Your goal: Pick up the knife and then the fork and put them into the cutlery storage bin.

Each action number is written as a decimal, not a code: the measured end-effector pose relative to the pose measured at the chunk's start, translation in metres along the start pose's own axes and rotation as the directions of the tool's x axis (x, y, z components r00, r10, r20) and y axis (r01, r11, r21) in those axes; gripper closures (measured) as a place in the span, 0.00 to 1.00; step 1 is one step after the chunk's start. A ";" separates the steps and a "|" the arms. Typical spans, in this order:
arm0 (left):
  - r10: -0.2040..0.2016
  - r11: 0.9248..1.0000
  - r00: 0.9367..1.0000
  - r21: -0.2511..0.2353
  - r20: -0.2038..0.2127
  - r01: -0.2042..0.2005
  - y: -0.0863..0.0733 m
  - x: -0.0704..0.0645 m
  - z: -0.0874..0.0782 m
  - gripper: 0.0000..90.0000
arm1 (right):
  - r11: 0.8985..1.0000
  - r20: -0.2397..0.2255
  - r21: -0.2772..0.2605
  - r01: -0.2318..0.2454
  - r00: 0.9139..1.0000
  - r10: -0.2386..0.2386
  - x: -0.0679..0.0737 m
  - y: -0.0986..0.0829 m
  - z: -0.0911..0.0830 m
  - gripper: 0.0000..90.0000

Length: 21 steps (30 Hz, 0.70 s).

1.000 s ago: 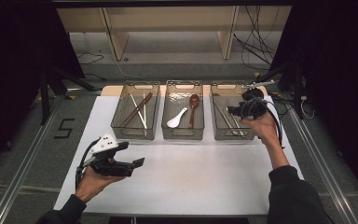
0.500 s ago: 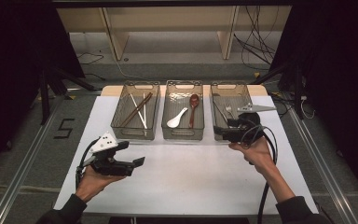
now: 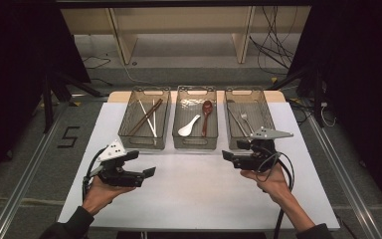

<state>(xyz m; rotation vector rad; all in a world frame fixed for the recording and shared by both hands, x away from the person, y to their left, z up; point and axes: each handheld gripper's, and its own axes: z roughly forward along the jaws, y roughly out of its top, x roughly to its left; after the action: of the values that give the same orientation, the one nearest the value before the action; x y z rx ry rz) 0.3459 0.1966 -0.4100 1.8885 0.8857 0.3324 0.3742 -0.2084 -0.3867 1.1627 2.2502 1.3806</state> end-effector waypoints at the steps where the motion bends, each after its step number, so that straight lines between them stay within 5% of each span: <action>1: 0.001 1.000 1.000 0.000 0.000 -0.001 0.000 0.000 0.000 0.15 | 1.000 -0.004 -0.002 0.002 1.000 -0.002 0.001 -0.001 0.000 0.33; 21: 0.001 1.000 1.000 0.009 0.026 -0.002 -0.003 -0.001 -0.004 0.14 | 1.000 -0.007 -0.016 0.015 1.000 -0.015 0.014 -0.028 -0.011 0.29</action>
<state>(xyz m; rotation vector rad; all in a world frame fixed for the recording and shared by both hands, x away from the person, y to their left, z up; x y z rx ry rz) 0.3413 0.1988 -0.4111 1.8979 0.8701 0.3049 0.3451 -0.2110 -0.4021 1.1351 2.2441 1.3963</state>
